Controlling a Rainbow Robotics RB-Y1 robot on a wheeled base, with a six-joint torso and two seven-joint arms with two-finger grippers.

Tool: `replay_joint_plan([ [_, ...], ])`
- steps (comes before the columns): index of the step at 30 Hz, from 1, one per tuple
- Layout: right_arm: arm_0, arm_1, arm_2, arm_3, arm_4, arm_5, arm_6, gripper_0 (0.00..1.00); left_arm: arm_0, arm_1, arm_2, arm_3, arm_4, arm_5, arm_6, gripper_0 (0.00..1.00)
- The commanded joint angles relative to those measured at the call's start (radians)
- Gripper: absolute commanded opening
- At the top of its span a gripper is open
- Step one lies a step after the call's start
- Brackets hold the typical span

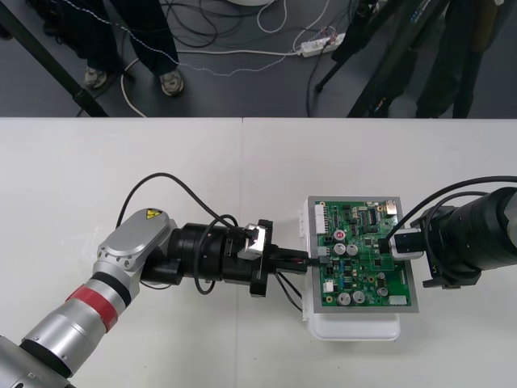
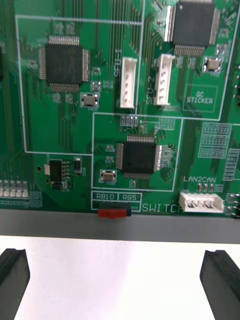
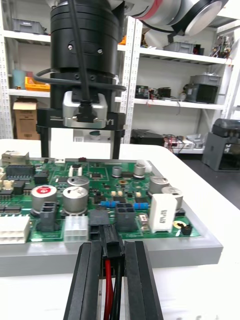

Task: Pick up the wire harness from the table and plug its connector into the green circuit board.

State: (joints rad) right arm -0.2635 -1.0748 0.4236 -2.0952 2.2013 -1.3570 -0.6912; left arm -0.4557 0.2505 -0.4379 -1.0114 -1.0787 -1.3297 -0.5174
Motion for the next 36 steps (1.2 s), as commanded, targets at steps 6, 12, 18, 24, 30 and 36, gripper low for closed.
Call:
replay_joint_plan([
  [6,0.001,0.024,0.011,-0.037,-0.008,-0.001,-0.044,1.0,0.023,-0.039,0.044,-0.012,-0.003,0.038,-0.085,0.0],
  [12,0.001,0.027,0.012,-0.039,-0.011,-0.007,-0.044,1.0,0.023,-0.039,0.044,-0.012,-0.003,0.037,-0.09,0.0],
  [18,0.003,0.027,0.011,-0.042,-0.015,-0.011,-0.044,1.0,0.023,-0.043,0.042,-0.012,-0.001,0.037,-0.09,0.0],
  [24,0.003,0.027,0.012,-0.043,-0.015,-0.019,-0.044,1.0,0.025,-0.056,0.042,-0.012,0.002,0.038,-0.092,0.0],
  [30,0.003,0.027,0.011,-0.043,-0.017,-0.019,-0.044,1.0,0.025,-0.06,0.044,-0.012,0.002,0.037,-0.102,0.0],
  [36,0.003,0.027,0.012,-0.043,-0.018,-0.019,-0.044,1.0,0.025,-0.06,0.044,-0.012,-0.001,0.037,-0.124,0.0],
])
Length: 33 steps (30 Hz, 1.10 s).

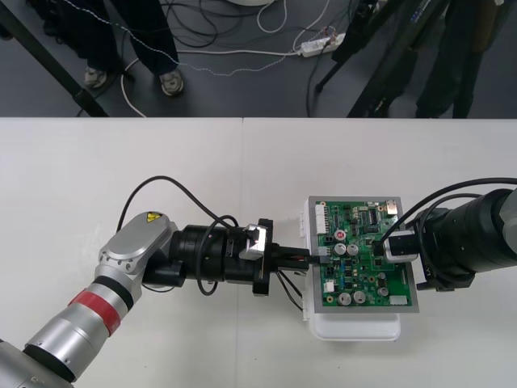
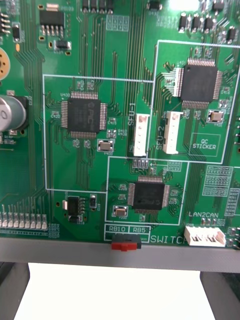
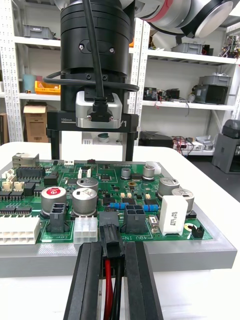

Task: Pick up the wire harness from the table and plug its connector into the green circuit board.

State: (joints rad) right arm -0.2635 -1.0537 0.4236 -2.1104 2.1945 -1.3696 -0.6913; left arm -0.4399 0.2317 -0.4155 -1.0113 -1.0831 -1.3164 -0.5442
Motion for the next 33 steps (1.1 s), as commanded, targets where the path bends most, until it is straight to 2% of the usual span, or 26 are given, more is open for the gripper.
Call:
replay_joint_plan([
  [1,0.001,0.006,0.012,-0.028,-0.012,-0.006,-0.044,1.0,0.009,-0.04,0.021,-0.012,0.003,0.023,-0.103,0.0],
  [9,0.003,0.006,0.011,-0.028,-0.012,-0.008,-0.045,1.0,0.007,-0.04,0.021,-0.021,0.0,0.025,-0.16,0.0],
  [33,0.003,0.023,0.012,-0.037,-0.007,-0.011,-0.045,1.0,0.013,-0.037,0.021,-0.021,-0.014,0.04,-0.155,0.0],
])
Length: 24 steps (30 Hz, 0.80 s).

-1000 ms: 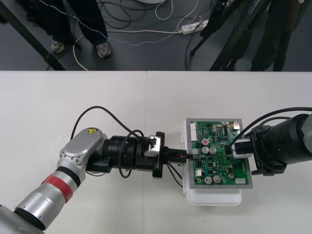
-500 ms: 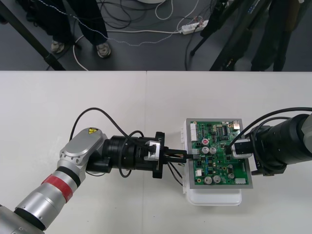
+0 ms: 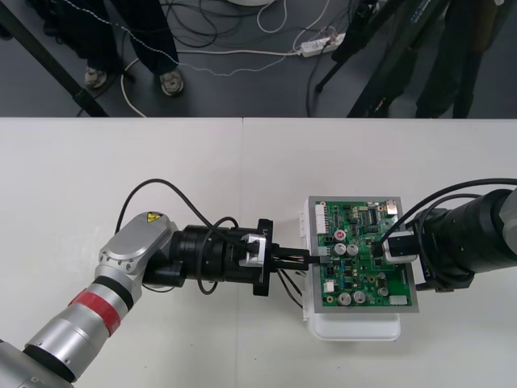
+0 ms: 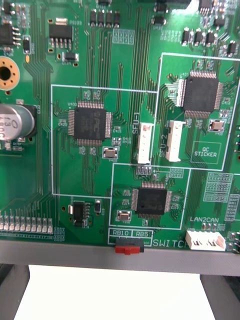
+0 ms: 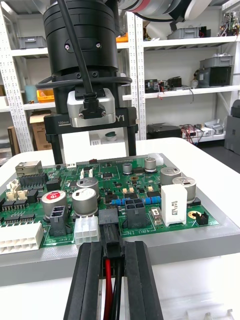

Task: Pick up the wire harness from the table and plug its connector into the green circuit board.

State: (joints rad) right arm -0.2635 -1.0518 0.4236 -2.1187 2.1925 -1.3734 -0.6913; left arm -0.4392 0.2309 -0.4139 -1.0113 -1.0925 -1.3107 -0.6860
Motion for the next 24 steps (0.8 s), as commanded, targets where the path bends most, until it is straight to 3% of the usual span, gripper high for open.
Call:
replay_joint_plan([
  [1,0.001,0.024,0.012,-0.029,-0.005,-0.007,-0.045,1.0,0.013,-0.036,0.02,-0.02,-0.004,0.036,-0.012,0.0],
  [24,0.003,0.044,0.011,-0.034,0.013,-0.012,-0.04,1.0,0.016,-0.036,0.018,-0.021,0.026,0.036,0.005,0.0],
])
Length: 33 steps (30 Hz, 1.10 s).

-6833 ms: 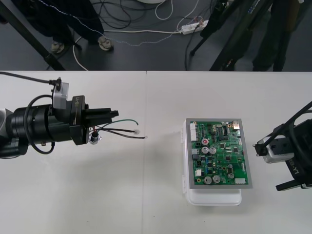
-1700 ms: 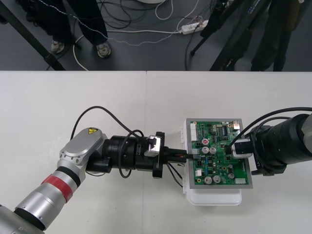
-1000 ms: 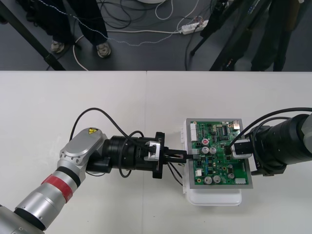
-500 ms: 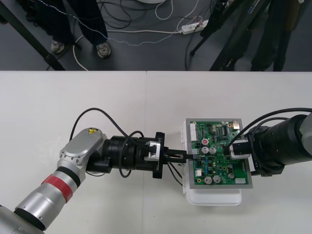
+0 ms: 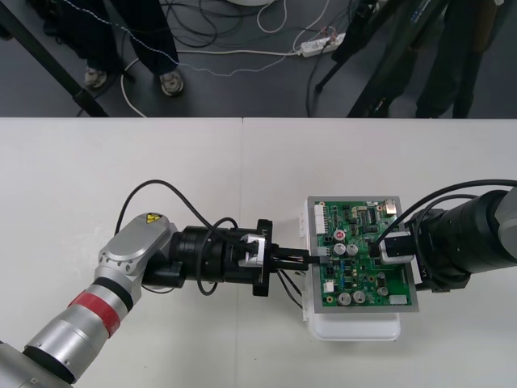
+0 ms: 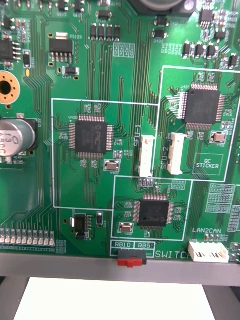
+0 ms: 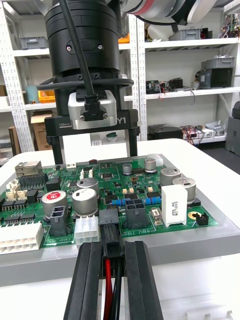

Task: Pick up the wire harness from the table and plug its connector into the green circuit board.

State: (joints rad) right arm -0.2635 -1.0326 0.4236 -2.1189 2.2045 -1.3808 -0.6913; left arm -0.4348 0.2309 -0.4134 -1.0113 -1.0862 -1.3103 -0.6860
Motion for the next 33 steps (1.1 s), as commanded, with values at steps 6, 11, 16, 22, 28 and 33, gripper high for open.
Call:
replay_joint_plan([
  [6,0.003,0.025,0.012,-0.033,0.0,-0.007,-0.039,1.0,0.011,-0.036,0.018,-0.021,0.028,0.034,0.006,0.0],
  [11,0.001,0.023,0.011,-0.033,0.0,-0.009,-0.04,1.0,0.013,-0.036,0.018,-0.021,0.028,0.034,0.008,0.0],
  [16,0.003,0.023,0.012,-0.033,0.003,-0.009,-0.043,1.0,0.013,-0.036,0.01,-0.02,0.026,0.036,0.008,0.0],
  [22,0.003,0.023,0.012,-0.033,0.001,-0.014,-0.045,1.0,0.014,-0.036,-0.007,-0.021,0.026,0.034,0.014,0.0],
  [28,0.001,0.023,0.011,-0.033,0.001,-0.015,-0.046,1.0,0.014,-0.036,-0.013,-0.021,0.026,0.034,0.017,0.0],
  [33,0.003,0.023,0.009,-0.033,0.003,-0.017,-0.046,1.0,0.018,-0.036,-0.019,-0.021,0.029,0.034,0.019,0.0],
])
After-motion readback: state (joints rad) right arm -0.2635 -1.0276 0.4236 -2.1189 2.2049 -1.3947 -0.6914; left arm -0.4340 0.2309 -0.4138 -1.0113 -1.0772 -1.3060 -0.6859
